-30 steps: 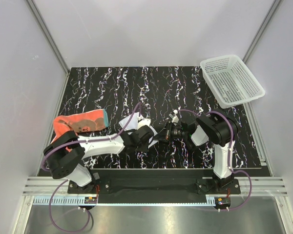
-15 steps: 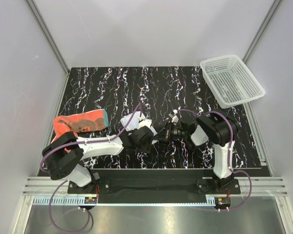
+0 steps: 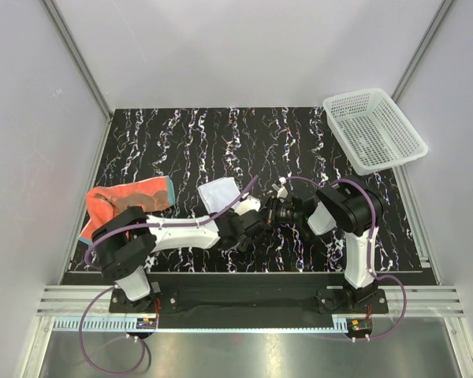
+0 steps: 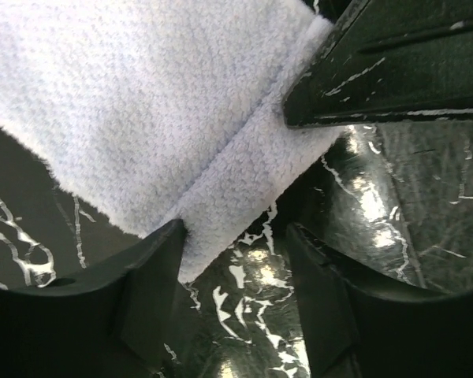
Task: Roll the towels
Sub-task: Roll the towel
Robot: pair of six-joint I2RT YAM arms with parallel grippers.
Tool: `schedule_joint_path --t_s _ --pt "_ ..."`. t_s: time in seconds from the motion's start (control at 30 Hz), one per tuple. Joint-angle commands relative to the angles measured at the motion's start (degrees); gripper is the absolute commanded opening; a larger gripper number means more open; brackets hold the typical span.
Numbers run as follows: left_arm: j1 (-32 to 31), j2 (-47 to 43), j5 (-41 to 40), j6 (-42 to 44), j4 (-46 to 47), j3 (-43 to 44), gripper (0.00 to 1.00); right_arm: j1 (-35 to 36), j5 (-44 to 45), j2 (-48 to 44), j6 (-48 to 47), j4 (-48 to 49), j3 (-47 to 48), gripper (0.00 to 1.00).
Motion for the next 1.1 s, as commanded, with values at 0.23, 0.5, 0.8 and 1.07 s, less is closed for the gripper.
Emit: schedule_joint_path --t_s 0.23,0.5,0.8,1.07 --pt "-0.67 4.29 -7.38 5.29 -13.61 6.02 0.70 0.20 1.58 2.01 -1.40 -1.96 0.30 0.03" --pt "-0.59 4.03 -3.52 9.60 -10.97 5.14 0.67 0.20 1.23 2.54 -1.31 -1.78 0.65 0.03" --pt "1.61 5.00 6.23 9.43 -5.00 1.81 0.41 0.20 1.14 2.37 -1.22 -1.61 0.48 0.02" --pt "6.26 1.31 20.38 8.90 3.17 -4.61 0.10 -0.85 1.05 0.35 -0.34 -5.10 0.39 0.02"
